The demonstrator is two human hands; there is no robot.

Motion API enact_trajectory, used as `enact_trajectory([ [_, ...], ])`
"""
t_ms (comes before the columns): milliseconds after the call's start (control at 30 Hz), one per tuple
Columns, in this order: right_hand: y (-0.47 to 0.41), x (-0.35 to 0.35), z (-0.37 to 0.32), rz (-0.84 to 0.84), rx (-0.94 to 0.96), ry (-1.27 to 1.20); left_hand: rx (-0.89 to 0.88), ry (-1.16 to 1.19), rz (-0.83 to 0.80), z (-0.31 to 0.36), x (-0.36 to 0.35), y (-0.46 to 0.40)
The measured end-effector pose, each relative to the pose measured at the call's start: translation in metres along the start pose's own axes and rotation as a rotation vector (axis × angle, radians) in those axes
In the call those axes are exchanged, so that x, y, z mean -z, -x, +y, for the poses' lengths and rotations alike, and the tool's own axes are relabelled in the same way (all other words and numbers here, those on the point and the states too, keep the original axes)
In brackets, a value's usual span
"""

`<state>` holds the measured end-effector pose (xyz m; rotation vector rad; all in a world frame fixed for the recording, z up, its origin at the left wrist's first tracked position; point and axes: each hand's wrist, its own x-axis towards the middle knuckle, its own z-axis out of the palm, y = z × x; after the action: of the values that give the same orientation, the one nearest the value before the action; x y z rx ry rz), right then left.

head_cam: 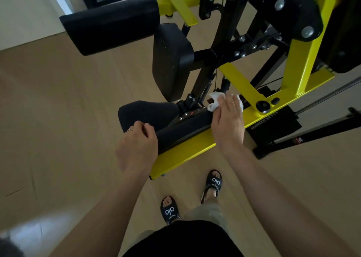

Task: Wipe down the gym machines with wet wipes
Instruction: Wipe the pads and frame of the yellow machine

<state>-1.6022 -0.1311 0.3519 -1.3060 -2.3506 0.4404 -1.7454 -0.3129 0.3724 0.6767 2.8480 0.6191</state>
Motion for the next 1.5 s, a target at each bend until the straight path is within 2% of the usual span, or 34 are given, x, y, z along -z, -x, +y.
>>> enact_trajectory([
  [200,0.005,-0.017,-0.024,0.153,-0.308,-0.250,0.002,-0.032,-0.013,0.004,0.000,0.002],
  [300,0.024,-0.026,-0.038,0.236,-0.424,-0.480,0.003,-0.031,-0.027,0.004,0.001,0.002],
  [433,0.038,-0.033,-0.074,0.264,-0.598,-0.635,-0.005,-0.056,-0.020,0.006,0.000,0.002],
  [567,0.071,-0.033,-0.104,0.232,-0.549,-0.673,0.003,-0.083,-0.015,0.006,-0.002,0.002],
  [767,0.124,-0.033,-0.134,-0.021,-0.546,-0.767,-0.005,-0.092,-0.008,0.004,-0.003,0.000],
  [900,0.106,-0.018,-0.109,0.010,-0.597,-0.755,-0.022,-0.082,-0.013,0.003,-0.002,0.001],
  [967,0.086,-0.011,-0.093,0.064,-0.565,-0.719,-0.033,-0.079,-0.013,0.002,-0.001,0.002],
  [1067,0.067,-0.013,-0.067,0.057,-0.512,-0.528,-0.041,-0.087,-0.012,0.001,-0.001,0.003],
  [1200,0.072,-0.027,-0.028,0.030,-0.325,-0.198,-0.037,-0.083,-0.029,-0.001,-0.002,0.001],
  [1267,0.081,-0.031,-0.017,0.025,-0.250,-0.118,-0.035,-0.087,-0.025,-0.001,-0.002,0.001],
  [1367,0.110,-0.036,-0.038,-0.033,-0.145,-0.054,-0.026,-0.087,-0.033,-0.002,-0.002,0.001],
  [1500,0.153,-0.040,-0.071,-0.089,0.100,0.001,-0.021,-0.062,-0.042,-0.002,-0.003,0.000],
])
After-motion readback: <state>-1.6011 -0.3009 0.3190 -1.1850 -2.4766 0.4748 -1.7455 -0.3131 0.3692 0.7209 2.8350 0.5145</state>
